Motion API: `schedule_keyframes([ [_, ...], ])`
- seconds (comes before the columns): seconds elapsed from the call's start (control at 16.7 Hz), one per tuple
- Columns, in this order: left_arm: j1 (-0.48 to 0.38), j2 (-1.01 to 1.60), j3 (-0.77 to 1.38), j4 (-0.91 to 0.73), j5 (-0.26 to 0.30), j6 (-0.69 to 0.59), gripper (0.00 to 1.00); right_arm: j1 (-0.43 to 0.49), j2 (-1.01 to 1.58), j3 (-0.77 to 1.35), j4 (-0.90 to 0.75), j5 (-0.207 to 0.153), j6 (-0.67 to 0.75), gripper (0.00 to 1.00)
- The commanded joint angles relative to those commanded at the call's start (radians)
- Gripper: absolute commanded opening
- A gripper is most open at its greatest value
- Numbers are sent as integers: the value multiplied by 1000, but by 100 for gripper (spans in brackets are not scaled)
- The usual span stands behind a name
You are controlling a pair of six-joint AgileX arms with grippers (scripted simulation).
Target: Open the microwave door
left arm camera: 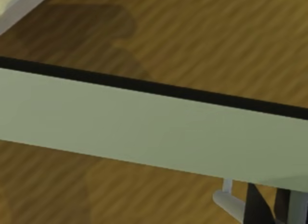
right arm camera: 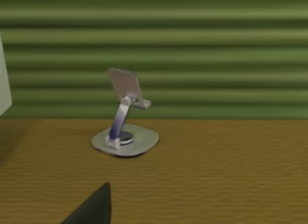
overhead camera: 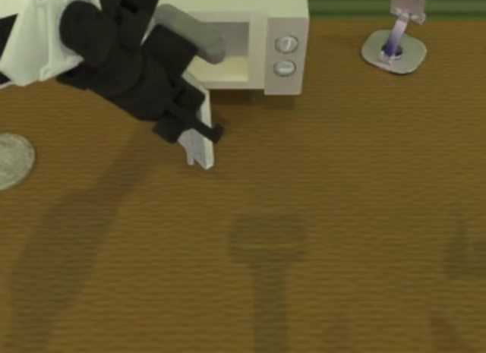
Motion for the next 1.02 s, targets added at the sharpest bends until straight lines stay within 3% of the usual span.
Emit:
schedule_keyframes([
  [0.6,2,0,-7,-3,12,11,0,0,0,0,0,0,0,100],
  [1.02,69,-37,-39,-35,91,173,0,0,0,0,0,0,0,100],
])
